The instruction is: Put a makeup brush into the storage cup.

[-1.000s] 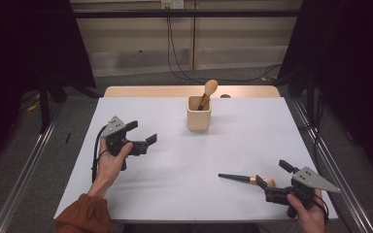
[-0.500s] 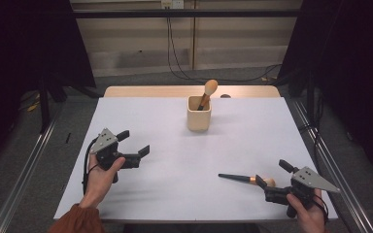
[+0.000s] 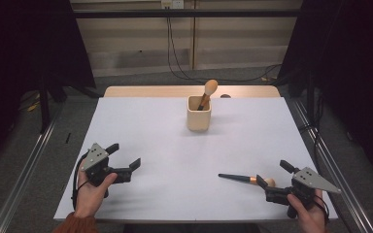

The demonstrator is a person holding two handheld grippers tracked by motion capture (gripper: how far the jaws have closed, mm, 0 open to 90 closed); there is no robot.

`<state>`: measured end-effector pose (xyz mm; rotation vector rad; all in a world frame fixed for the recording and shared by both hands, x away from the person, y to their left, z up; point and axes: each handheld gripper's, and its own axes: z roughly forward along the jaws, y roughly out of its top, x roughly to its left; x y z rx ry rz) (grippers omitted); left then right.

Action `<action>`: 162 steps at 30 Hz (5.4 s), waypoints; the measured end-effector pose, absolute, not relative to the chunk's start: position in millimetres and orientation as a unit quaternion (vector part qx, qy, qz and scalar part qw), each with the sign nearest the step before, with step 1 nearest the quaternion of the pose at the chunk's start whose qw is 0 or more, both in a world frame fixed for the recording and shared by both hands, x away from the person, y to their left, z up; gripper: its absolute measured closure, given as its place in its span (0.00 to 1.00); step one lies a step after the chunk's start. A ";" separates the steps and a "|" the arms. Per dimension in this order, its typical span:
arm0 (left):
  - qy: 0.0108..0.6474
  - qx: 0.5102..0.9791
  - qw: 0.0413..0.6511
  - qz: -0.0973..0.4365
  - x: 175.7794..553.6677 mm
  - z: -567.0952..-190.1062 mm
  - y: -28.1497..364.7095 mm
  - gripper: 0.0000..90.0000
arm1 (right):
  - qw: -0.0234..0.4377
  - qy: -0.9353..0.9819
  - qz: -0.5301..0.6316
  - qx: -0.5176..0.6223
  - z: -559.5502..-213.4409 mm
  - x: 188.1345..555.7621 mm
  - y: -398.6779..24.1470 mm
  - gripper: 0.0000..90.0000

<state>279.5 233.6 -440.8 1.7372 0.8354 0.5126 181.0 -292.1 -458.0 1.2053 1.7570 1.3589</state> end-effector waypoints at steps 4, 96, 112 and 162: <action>0.348 0.732 0.543 0.220 269.1 -441.9 237.2 0.03 | 0.301 0.660 0.515 0.457 -458.1 180.8 -292.2 0.00; 0.356 0.730 0.540 0.221 248.1 -457.1 250.0 0.03 | 0.115 0.841 0.372 0.375 -427.0 270.2 -282.0 0.05; 0.355 0.730 0.538 0.224 248.9 -457.3 250.5 0.03 | 0.035 0.913 0.260 0.314 -429.6 277.6 -278.1 0.05; 0.354 0.734 0.534 0.226 248.9 -457.9 250.7 0.03 | -0.005 0.979 0.061 0.196 -447.0 288.2 -250.2 0.83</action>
